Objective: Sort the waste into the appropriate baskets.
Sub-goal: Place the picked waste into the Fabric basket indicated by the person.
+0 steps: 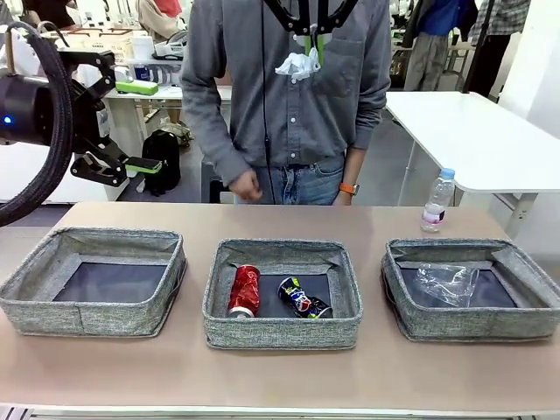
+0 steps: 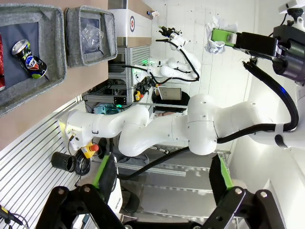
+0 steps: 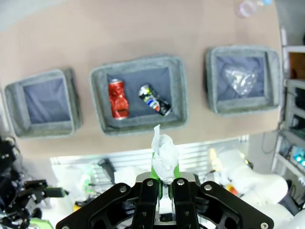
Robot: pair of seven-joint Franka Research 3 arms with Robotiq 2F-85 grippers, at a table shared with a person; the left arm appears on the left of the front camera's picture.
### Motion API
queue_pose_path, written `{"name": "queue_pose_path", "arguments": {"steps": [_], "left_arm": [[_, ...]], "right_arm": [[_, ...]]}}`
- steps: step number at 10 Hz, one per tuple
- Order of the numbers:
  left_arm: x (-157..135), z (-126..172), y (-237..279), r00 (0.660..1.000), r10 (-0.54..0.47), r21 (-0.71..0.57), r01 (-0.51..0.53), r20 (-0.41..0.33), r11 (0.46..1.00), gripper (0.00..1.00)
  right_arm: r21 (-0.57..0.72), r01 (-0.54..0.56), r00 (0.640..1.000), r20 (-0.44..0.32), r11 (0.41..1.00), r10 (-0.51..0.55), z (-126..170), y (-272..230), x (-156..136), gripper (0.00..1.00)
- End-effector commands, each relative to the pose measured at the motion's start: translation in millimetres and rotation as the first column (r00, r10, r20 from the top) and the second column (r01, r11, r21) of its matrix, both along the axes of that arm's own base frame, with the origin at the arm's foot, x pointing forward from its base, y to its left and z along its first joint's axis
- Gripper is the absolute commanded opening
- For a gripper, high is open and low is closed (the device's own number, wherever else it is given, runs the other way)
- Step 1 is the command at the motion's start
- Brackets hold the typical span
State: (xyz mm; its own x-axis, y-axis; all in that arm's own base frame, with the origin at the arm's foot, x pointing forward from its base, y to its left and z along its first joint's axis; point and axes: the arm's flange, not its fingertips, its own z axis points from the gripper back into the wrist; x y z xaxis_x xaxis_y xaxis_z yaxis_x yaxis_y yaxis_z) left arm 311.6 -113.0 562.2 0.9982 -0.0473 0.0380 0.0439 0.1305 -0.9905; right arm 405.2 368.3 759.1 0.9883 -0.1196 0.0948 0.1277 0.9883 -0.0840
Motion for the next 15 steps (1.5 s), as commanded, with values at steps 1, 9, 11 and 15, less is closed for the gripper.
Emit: {"name": "queue_pose_path", "arguments": {"steps": [1,9,11,15], "left_arm": [[-1.1,2.2,-1.0,1.0,-0.001,-0.023,0.001,0.0,1.0,1.0],[-1.1,2.2,-1.0,1.0,-0.001,-0.023,0.001,0.0,1.0,1.0],[-1.1,2.2,-1.0,1.0,-0.001,-0.023,0.001,0.0,1.0,1.0],[-3.8,-2.7,15.5,1.0,0.003,0.134,-0.004,0.006,0.991,1.0]], "right_arm": [[0.008,0.001,1.0,0.002,1.0,-0.001,0.7,-1.5,-1.0,0.07],[0.008,0.001,1.0,0.002,1.0,-0.001,0.7,-1.5,-1.0,0.07],[0.008,0.001,1.0,0.002,1.0,-0.001,0.7,-1.5,-1.0,0.07],[0.013,-0.094,0.995,0.032,0.995,0.094,-15.5,11.9,1.4,0.07]]}}
